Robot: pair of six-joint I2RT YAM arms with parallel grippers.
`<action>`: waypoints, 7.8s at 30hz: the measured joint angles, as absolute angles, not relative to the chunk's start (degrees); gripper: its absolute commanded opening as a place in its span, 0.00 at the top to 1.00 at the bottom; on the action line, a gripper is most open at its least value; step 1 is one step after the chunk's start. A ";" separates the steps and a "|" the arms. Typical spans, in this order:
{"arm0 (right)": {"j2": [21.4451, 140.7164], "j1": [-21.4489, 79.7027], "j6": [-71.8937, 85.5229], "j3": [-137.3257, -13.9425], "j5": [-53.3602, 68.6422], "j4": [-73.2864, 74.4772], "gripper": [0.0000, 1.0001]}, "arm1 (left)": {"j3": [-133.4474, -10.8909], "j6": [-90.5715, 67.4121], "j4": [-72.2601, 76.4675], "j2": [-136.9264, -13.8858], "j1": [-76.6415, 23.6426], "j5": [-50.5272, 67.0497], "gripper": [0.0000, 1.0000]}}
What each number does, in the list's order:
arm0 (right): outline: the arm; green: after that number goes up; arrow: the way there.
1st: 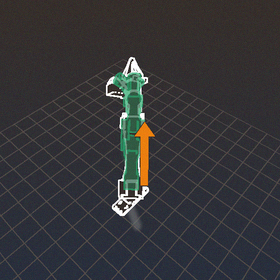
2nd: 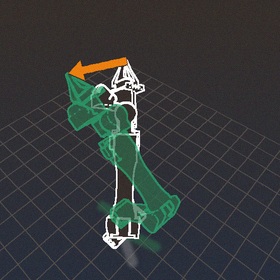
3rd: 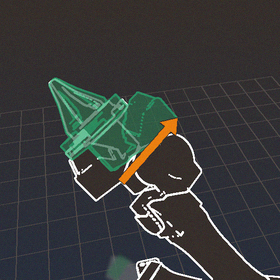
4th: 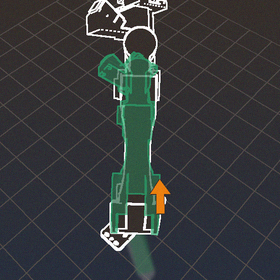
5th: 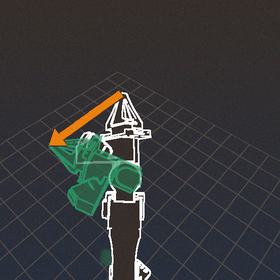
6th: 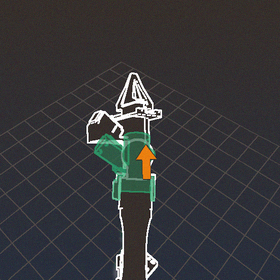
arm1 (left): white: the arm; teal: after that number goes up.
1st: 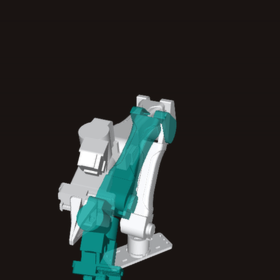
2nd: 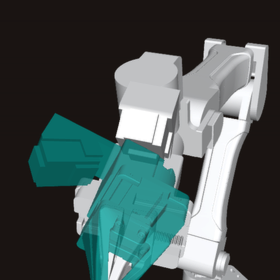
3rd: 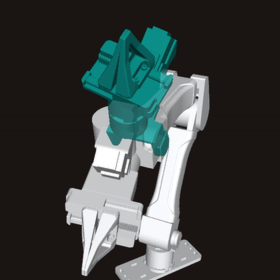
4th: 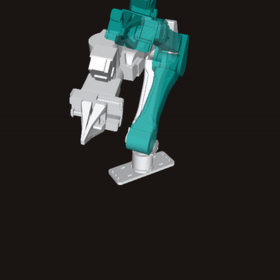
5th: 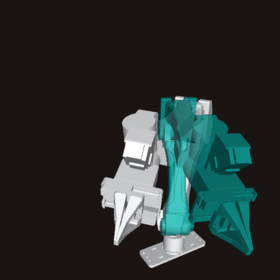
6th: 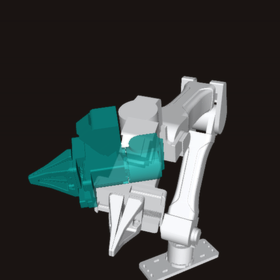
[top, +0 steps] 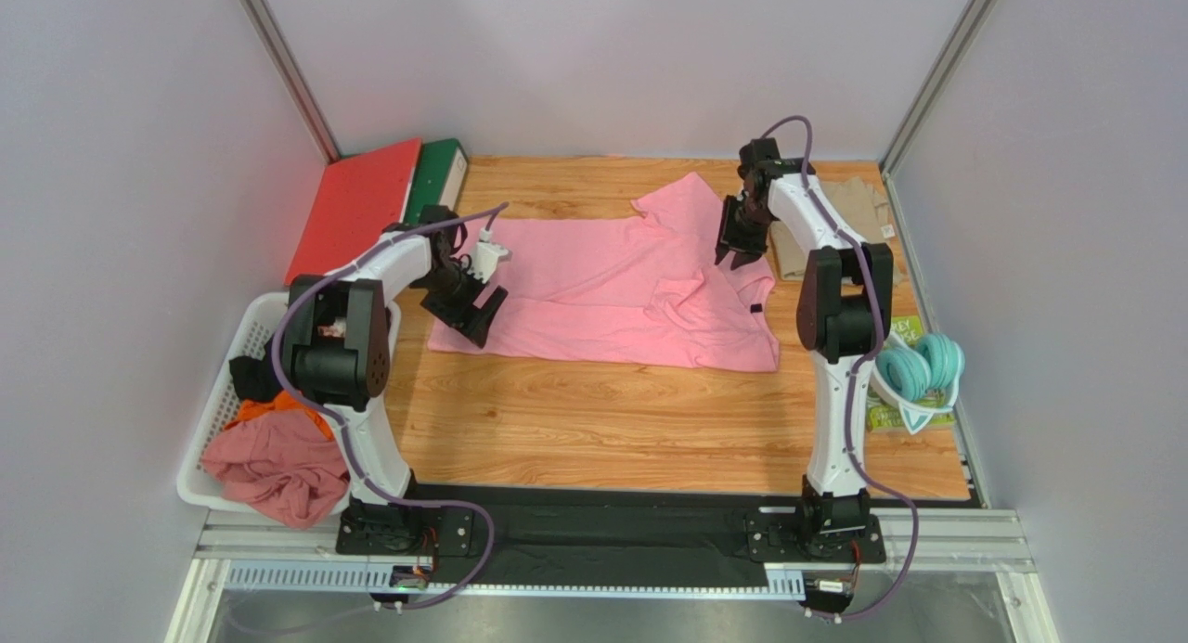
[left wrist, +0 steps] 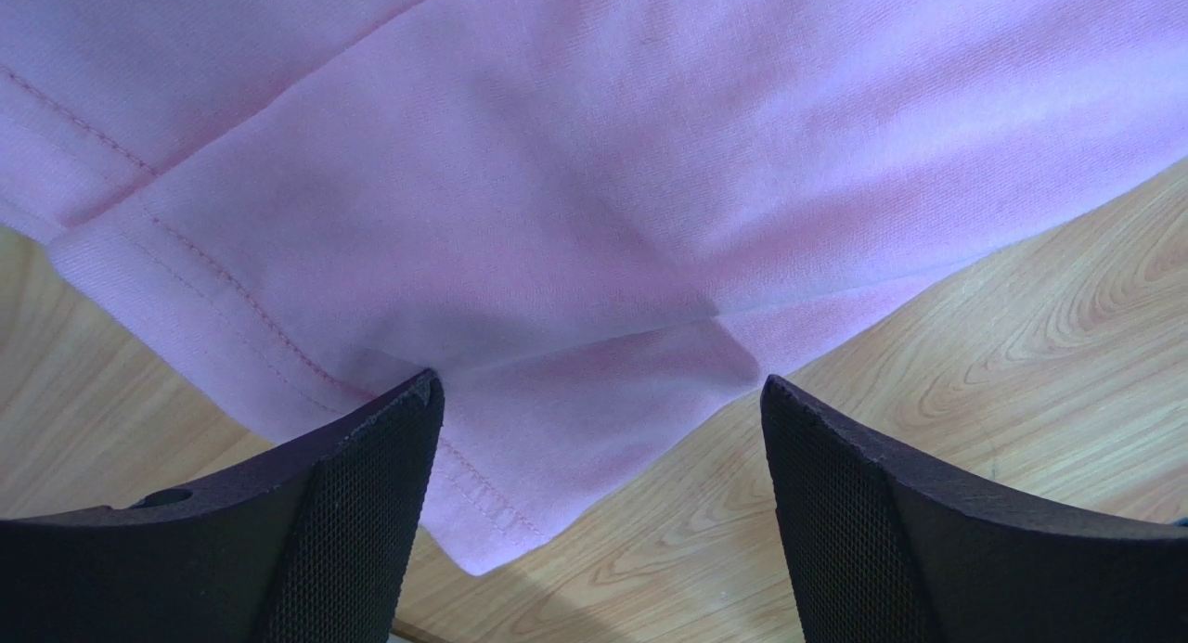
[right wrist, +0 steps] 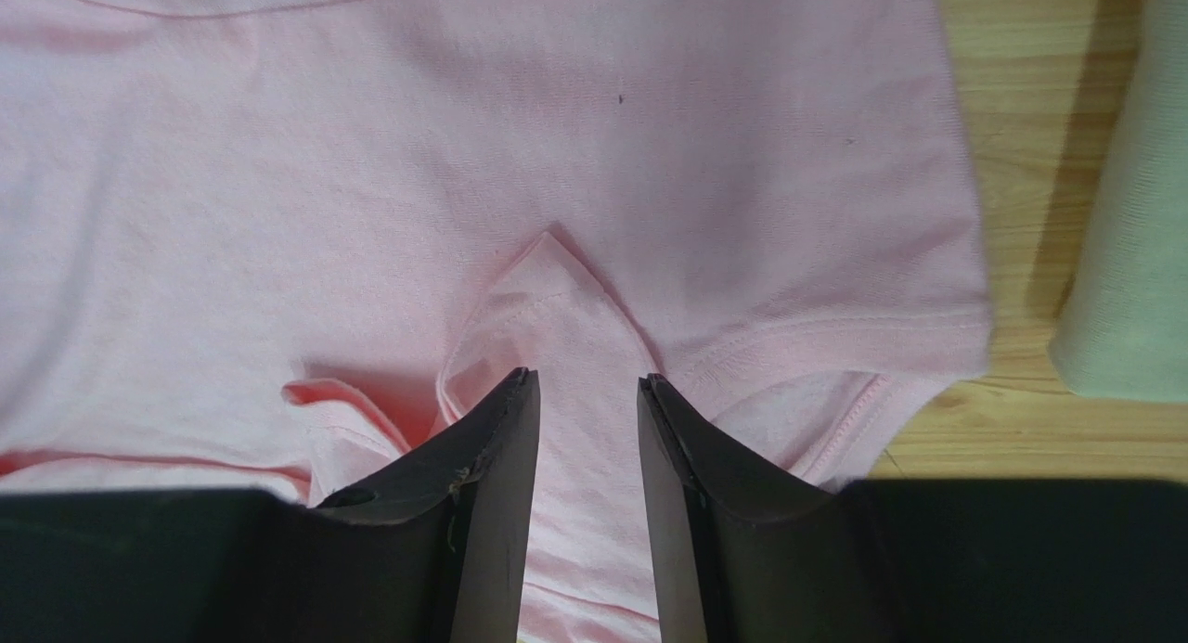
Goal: Fold and stack the t-shirts
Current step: Fold the flattened tshirt in 1/3 of the way
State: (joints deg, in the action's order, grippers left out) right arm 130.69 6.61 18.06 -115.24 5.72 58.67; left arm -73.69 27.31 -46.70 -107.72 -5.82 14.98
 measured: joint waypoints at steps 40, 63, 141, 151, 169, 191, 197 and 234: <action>135.31 7.46 15.66 -113.73 18.94 58.17 0.79 | -75.72 27.16 -47.35 -108.84 -5.82 15.03 0.10; 134.72 3.84 18.41 -116.68 3.31 62.08 0.98 | -75.70 27.35 -47.22 -108.84 -5.82 14.46 0.10; 124.29 7.49 20.08 -105.06 11.60 59.92 0.68 | -72.88 24.82 -50.46 -107.74 -3.99 19.79 0.20; 131.15 11.22 20.73 -107.44 19.18 59.09 0.72 | -73.25 24.97 -50.81 -107.92 -3.99 18.98 0.19; 137.47 8.34 23.77 -118.43 16.84 58.83 0.54 | -73.23 26.02 -50.94 -107.92 -3.99 18.35 0.19; 117.14 6.50 26.76 -94.63 -5.41 57.08 0.69 | -73.23 26.57 -50.96 -107.90 -3.99 17.74 0.19; 121.40 5.63 26.72 -96.20 -4.43 56.95 0.69 | -73.23 26.57 -50.98 -107.90 -3.99 17.72 0.19; 114.93 0.80 27.33 -83.81 -7.49 54.17 0.85 | -73.25 27.35 -50.94 -107.90 -4.03 17.93 0.18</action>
State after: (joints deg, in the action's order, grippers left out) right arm 114.93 0.80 27.33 -83.81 -7.49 54.17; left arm -73.25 27.35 -50.94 -107.90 -4.03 17.93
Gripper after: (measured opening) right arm 0.007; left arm 0.815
